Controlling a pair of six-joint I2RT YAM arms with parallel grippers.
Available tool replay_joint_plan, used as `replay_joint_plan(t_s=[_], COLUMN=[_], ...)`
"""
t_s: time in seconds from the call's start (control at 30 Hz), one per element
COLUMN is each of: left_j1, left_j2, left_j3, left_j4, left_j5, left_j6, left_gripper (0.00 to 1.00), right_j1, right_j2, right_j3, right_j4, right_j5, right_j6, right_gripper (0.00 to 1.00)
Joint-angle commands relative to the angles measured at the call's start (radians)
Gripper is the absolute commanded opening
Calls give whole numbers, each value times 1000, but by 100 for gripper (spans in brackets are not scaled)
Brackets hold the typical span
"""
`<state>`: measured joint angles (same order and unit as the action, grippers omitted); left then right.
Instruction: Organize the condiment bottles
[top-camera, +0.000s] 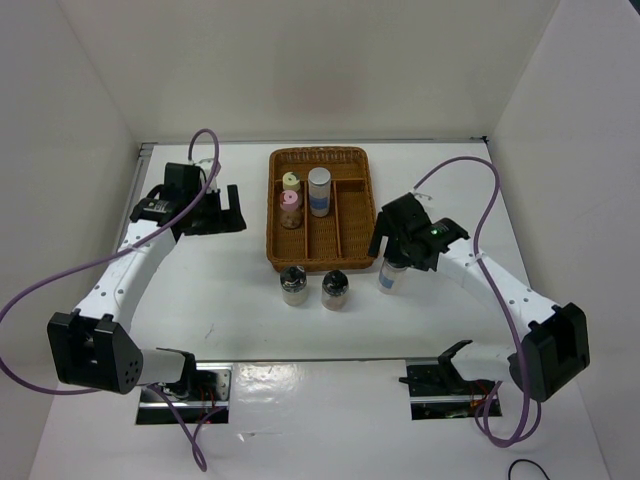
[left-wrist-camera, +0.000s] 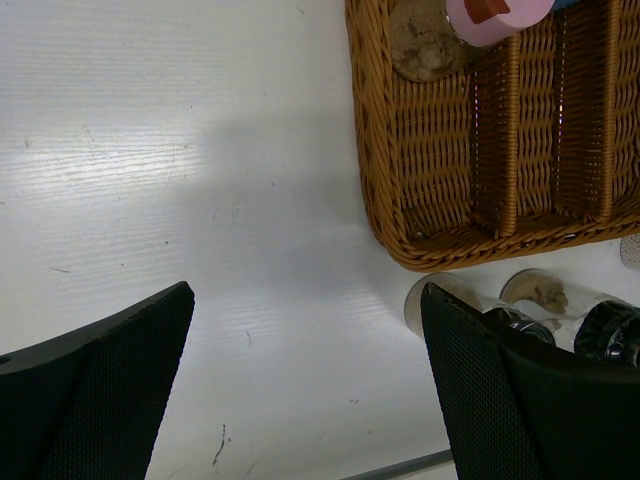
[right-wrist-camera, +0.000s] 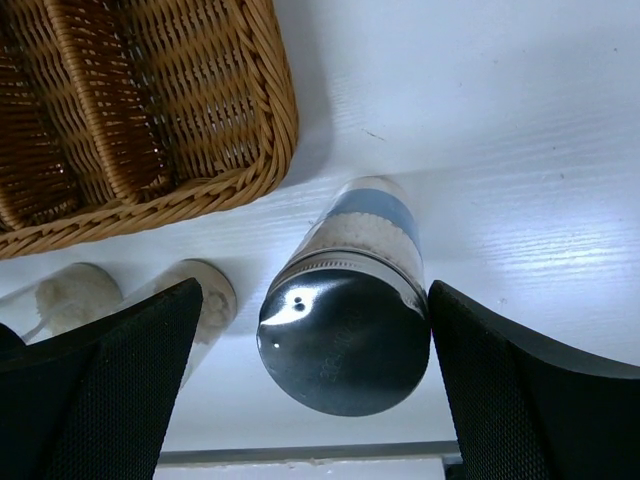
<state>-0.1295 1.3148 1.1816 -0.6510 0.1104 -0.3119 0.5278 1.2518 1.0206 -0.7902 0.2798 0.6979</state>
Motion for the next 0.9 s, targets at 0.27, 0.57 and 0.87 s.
replay_joint_plan(t_s=[0.27,0.57,0.87], left_j1=[5,5,5], left_j2=[-22,-22,-43], left_j3=[-4,-4,-4], left_j4=[27,27,17], left_j5=[-3,-14,-34], left_j6=[17,17,17], left_gripper=[100,100,100], right_j1=[8,17,17], right_j2=[24,75,-14], right_j3=[-51,-31,133], right_j4=[11,-1,-136], right_j5=[-8,4,4], right_j6=[32,23,-4], right_gripper=[86,56,46])
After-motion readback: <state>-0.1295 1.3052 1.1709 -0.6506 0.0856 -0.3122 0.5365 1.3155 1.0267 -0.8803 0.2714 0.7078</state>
